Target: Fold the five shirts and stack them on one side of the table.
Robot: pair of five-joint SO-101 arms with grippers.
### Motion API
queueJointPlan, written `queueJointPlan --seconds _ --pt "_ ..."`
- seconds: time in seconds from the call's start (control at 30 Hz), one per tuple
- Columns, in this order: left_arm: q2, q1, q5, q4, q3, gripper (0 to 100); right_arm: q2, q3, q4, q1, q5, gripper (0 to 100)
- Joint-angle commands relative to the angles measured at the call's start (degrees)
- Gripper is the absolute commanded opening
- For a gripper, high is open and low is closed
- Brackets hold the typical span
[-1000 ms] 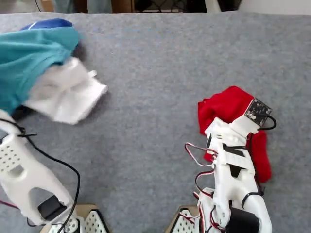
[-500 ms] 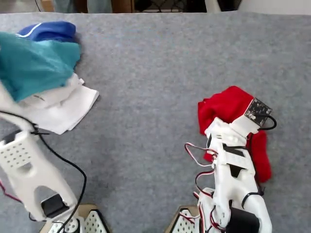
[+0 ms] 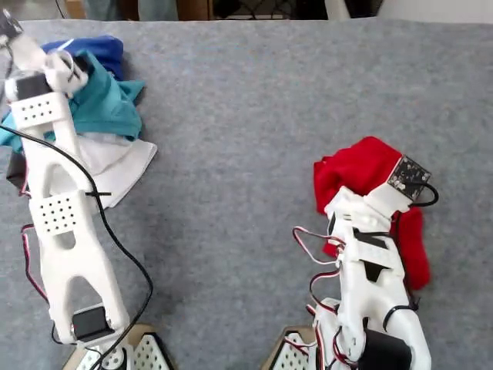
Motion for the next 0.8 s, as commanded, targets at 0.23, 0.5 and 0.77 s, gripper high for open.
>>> queueJointPlan --seconds 0.23,0.5,0.77 --pt "6.07 -3.74 -16.09 5.54 0.31 1 0.31 -1.36 -0.18 -0.53 -0.09 1.5" --pt "5.54 -14.2 -32.18 14.77 -0.4 3 0.31 -1.36 -0.18 -0.53 -0.09 1.5" --pt "5.45 -31.25 -43.87 15.65 -12.88 3 0.31 -1.36 -0.09 -0.53 -0.09 1.5"
